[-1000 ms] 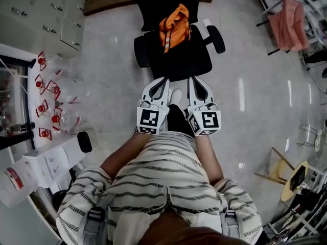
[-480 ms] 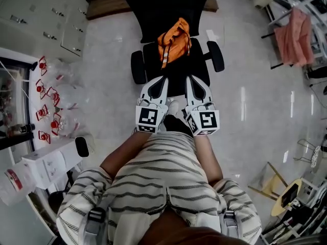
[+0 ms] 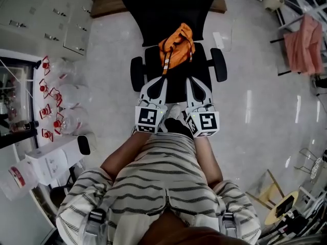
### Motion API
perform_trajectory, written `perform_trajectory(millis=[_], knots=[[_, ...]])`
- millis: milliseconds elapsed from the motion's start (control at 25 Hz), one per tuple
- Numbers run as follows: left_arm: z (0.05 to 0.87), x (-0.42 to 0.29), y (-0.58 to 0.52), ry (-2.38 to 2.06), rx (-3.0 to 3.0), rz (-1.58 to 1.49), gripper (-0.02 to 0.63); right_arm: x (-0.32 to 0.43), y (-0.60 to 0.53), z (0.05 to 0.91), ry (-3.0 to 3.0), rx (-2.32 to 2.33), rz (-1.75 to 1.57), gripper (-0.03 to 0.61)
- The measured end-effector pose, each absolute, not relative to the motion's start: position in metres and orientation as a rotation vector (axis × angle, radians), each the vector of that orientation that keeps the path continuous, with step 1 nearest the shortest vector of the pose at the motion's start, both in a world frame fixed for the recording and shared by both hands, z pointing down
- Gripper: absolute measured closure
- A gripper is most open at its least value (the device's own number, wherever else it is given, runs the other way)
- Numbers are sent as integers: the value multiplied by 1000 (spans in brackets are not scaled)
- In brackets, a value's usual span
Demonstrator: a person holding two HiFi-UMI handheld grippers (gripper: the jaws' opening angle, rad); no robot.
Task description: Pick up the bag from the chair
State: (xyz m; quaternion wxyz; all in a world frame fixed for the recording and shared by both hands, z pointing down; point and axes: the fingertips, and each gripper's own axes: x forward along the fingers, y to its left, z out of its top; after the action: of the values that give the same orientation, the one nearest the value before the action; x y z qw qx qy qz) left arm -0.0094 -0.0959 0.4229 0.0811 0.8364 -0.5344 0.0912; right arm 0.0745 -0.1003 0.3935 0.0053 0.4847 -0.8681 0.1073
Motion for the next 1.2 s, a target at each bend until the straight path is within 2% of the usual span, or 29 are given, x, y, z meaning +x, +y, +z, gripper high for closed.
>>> perform_trajectory(millis=[1200], knots=[[528,-44,-206,-1508,2404,439,589,32,-153,470,-2521,1550,528,560]])
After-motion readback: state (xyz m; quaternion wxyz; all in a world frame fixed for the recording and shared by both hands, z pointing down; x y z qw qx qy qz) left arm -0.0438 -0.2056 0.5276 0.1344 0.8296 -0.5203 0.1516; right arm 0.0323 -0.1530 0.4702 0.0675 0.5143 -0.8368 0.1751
